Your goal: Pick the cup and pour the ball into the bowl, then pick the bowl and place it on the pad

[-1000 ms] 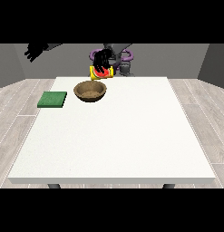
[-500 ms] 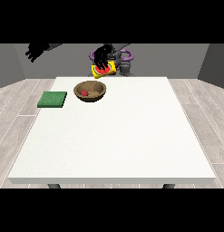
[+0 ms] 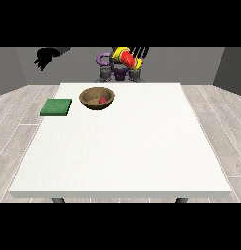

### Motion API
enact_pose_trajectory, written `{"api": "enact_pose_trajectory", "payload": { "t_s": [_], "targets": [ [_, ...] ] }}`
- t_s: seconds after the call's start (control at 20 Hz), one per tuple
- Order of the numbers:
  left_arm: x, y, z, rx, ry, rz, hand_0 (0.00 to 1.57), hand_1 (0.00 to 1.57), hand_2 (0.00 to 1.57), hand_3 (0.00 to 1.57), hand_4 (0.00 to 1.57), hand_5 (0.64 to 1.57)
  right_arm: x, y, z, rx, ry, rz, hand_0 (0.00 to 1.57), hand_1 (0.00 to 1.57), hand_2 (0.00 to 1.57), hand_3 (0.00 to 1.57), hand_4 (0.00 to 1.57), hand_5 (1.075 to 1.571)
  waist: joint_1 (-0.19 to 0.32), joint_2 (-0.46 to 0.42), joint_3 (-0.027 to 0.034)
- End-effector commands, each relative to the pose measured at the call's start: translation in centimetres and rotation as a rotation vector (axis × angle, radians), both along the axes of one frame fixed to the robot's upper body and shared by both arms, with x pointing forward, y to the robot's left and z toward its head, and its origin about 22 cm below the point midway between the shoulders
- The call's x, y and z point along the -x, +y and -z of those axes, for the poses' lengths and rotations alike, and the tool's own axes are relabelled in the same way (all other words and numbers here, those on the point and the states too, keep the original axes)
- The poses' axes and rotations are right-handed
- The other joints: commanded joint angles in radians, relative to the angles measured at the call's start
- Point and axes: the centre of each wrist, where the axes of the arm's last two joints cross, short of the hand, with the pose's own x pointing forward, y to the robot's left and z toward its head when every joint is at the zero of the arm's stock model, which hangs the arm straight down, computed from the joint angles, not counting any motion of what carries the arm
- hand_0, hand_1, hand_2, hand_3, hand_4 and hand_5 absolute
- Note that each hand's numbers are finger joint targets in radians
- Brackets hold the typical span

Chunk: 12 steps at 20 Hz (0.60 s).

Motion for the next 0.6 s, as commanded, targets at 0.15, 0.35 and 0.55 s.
{"api": "enact_pose_trajectory", "payload": {
  "t_s": [0.15, 0.35, 0.55],
  "targets": [
    [-1.2, 7.0, -5.8, 0.754, -0.022, 0.001, 0.0, 0.0, 0.0, 0.0, 1.09, 1.571, 0.6, 1.8, 1.9, 0.005, 0.028, 0.04, 0.0, 0.0, 0.0, 0.0, 0.78, 1.555, 0.075, 0.037, -0.003],
    [-1.1, 13.6, -7.5, 0.931, -0.006, 0.134, 0.0, 0.0, 0.0, 0.0, 1.05, 1.566, 1.7, 4.1, 4.7, -0.047, 0.044, 0.102, 0.0, 0.0, 0.0, 0.0, 0.75, 1.563, 0.136, 0.066, 0.004],
    [-0.7, 18.9, -9.0, 1.015, -0.012, 0.219, 0.0, 0.0, 0.0, 0.0, 1.06, 1.561, 1.0, 6.1, 5.2, -0.057, 0.001, 0.104, 0.0, 0.0, 0.0, 0.0, 0.73, 1.566, 0.153, 0.156, 0.0085]
  ]
}}
